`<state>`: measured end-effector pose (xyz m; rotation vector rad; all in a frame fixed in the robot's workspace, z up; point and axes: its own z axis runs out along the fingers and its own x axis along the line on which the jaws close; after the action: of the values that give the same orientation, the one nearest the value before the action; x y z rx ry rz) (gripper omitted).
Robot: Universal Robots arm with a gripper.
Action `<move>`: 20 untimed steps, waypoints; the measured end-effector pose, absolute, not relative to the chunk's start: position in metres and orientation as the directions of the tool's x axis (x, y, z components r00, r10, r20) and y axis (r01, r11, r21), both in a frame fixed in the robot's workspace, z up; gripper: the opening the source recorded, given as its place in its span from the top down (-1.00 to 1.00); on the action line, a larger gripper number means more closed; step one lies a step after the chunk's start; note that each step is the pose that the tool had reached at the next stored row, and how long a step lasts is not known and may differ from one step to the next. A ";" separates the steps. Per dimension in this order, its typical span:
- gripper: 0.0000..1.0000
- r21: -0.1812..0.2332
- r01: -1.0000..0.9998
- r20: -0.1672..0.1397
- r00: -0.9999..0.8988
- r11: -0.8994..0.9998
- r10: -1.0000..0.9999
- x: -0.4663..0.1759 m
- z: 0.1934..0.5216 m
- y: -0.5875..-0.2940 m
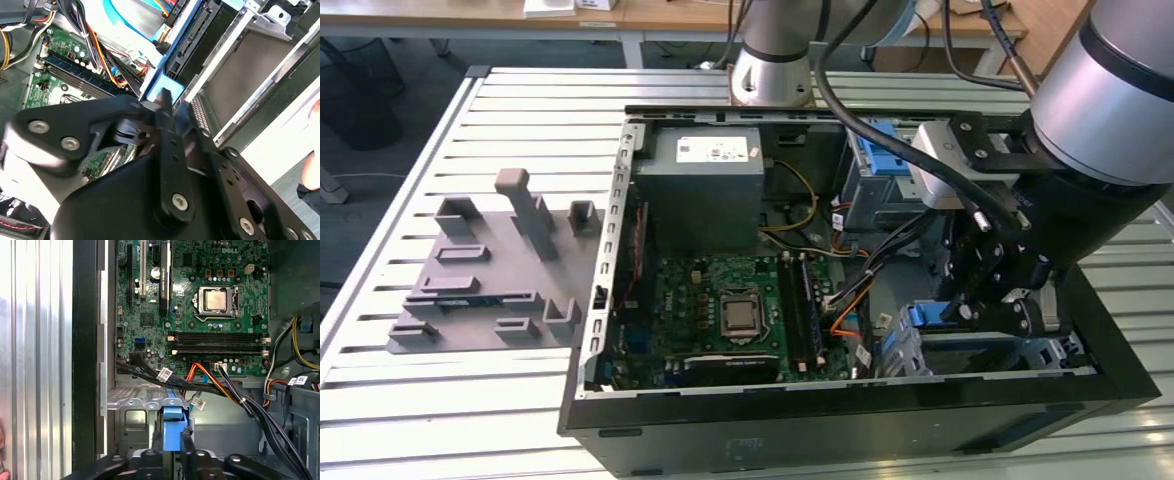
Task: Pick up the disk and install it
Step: 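Insert the disk into the insertion slot, then insert the first disk wire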
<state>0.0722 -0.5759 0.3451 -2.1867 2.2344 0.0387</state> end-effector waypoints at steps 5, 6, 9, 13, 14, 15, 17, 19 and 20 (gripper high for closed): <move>0.79 0.007 -1.000 -0.028 -0.022 0.021 -0.999 0.072 0.345 -0.576; 0.79 0.007 -1.000 -0.028 -0.022 0.021 -0.999 0.072 0.345 -0.576; 0.79 0.007 -1.000 -0.028 -0.022 0.021 -0.999 0.072 0.345 -0.576; 0.79 0.007 -1.000 -0.028 -0.022 0.021 -0.999 0.072 0.345 -0.576; 0.79 0.007 -1.000 -0.028 -0.022 0.021 -0.999 0.072 0.345 -0.576; 0.79 0.007 -1.000 -0.028 -0.022 0.021 -0.999 0.072 0.345 -0.576; 0.79 0.007 -1.000 -0.028 -0.022 0.021 -0.999 0.072 0.345 -0.576; 0.79 0.007 -1.000 -0.028 -0.022 0.021 -0.999 0.072 0.345 -0.576; 0.79 0.007 -1.000 -0.028 -0.022 0.021 -0.999 0.072 0.345 -0.576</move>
<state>0.0722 -0.5759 0.3448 -2.1867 2.2343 0.0388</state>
